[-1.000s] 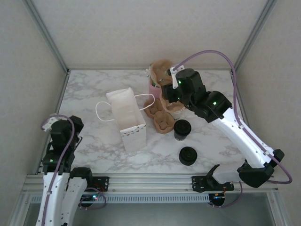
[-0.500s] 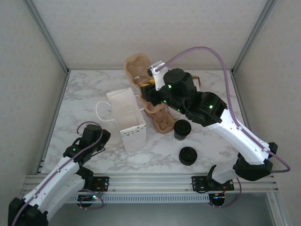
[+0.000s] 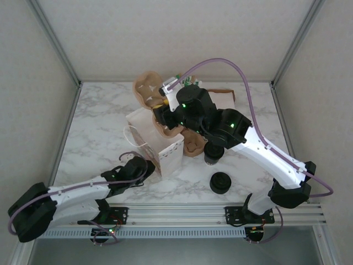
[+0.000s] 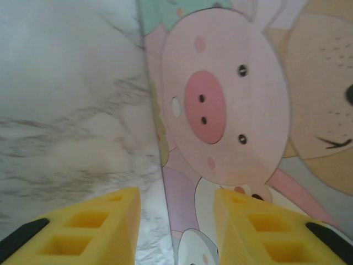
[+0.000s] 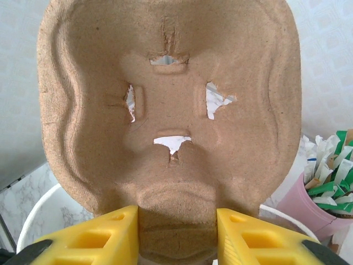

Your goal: Pack the takeout coffee

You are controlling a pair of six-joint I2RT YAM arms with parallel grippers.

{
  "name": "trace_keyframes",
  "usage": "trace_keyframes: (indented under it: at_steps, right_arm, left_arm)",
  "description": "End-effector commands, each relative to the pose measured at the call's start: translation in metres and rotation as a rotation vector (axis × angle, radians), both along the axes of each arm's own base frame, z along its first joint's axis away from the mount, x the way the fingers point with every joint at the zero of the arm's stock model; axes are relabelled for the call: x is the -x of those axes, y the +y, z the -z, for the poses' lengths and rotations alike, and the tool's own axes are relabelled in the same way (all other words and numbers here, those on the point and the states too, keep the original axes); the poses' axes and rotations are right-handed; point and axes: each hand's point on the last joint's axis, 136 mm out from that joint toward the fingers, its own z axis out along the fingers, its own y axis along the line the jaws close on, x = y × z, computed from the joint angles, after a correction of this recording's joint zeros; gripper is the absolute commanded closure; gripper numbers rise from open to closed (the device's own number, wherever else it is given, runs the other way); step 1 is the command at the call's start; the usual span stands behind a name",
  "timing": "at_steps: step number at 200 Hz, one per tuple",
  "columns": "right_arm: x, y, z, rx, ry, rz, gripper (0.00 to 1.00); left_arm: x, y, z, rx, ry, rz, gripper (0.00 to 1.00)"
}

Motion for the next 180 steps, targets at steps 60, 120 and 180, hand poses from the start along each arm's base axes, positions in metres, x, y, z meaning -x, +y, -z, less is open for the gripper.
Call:
trace_keyframes:
  at_steps: [60, 120, 180]
  right_arm:
    - [0.000, -0.040, 0.002, 0.098, -0.113, 0.054, 0.60]
    - [0.001, -0.053, -0.001, 0.058, -0.114, 0.053, 0.60]
    - [0.006, -0.045, -0.002, 0.001, -0.095, 0.012, 0.60]
  left_arm:
    - [-0.012, -0.080, -0.041, -0.036, -0.152, 0.145, 0.71]
    - [-0.008, -0.028, -0.058, -0.137, -0.212, 0.058, 0.69]
    - [0.000, 0.031, -0.140, -0.407, -0.368, 0.142, 0.57]
